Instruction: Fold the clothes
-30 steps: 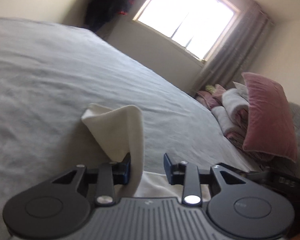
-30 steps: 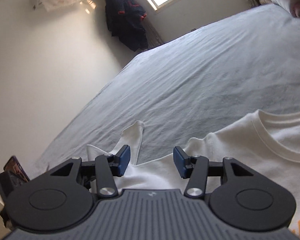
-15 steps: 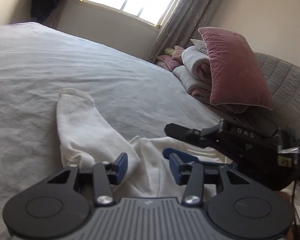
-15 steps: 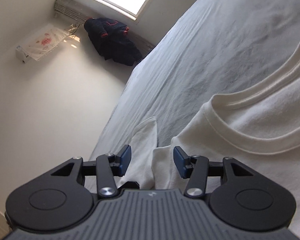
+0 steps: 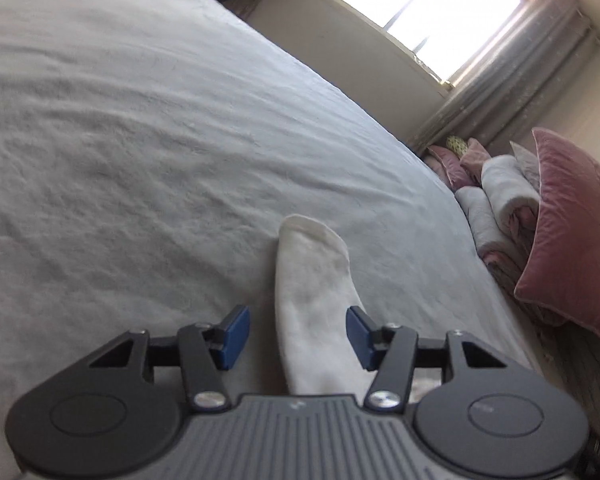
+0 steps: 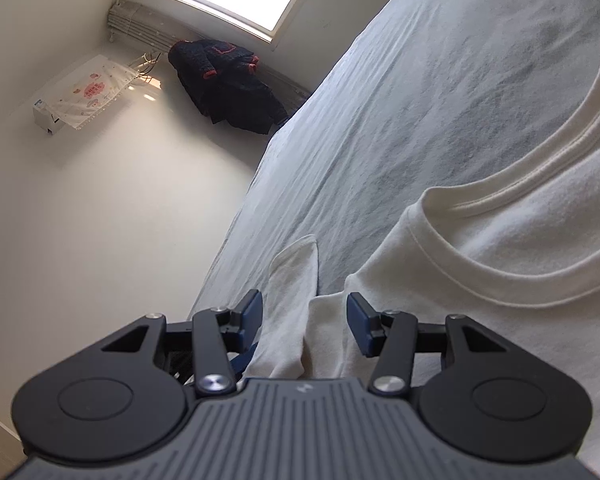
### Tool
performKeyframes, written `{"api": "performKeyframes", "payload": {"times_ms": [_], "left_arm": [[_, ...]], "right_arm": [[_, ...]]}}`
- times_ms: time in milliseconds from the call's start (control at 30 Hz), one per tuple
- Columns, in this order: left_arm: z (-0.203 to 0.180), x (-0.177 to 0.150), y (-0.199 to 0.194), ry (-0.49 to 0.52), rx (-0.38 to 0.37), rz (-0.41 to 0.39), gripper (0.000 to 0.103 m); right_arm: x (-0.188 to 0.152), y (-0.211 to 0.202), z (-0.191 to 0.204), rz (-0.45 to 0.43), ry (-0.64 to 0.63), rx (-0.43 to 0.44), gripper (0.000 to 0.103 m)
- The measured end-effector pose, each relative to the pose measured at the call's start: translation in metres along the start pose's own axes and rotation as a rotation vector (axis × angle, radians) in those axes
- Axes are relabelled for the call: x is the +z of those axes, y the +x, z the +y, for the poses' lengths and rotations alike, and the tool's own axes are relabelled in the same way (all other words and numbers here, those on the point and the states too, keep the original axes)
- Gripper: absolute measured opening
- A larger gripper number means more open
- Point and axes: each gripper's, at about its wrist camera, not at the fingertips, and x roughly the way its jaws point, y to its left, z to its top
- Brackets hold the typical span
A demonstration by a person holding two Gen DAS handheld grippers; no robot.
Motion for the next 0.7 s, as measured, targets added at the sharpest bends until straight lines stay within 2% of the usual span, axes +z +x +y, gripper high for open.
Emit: {"api": "performKeyframes", "payload": {"times_ms": [100,133,167,233,300,467,700], "left_arm": [[0.002,0.007,0.009,-0.068,-0.026,0.002,0.052],[0.002,0.009,0.012,-0.086,-0.032,0.011,0.043],[0.002,0.011,0.015,-0.095,-0.034,0.03,0.027],[-0.003,0.012,0.016,-0.079,-0.023,0.042,0.008],[-0.011,0.011,0.007,-0.034,0.027,-0.019,0.008],[-0.026,0.013,-0.03,0.084,0.176,-0.229,0.008],[-0.042,0.01,-0.073,0.317,0.552,-0.516,0.008]], "right_arm": [[0.001,0.002,-0.003,-0.003,0.01,-0.003,0.052],[0.001,0.002,-0.004,-0.003,0.013,-0.004,0.052],[0.001,0.002,-0.004,-0.003,0.013,-0.006,0.052],[0.0,0.005,-0.002,0.005,0.001,-0.011,0.052],[-0.001,0.008,0.0,0.009,-0.016,-0.019,0.052],[-0.003,0.012,0.003,0.013,-0.044,-0.039,0.052],[-0.004,0.016,0.006,0.012,-0.082,-0.059,0.052]]}}
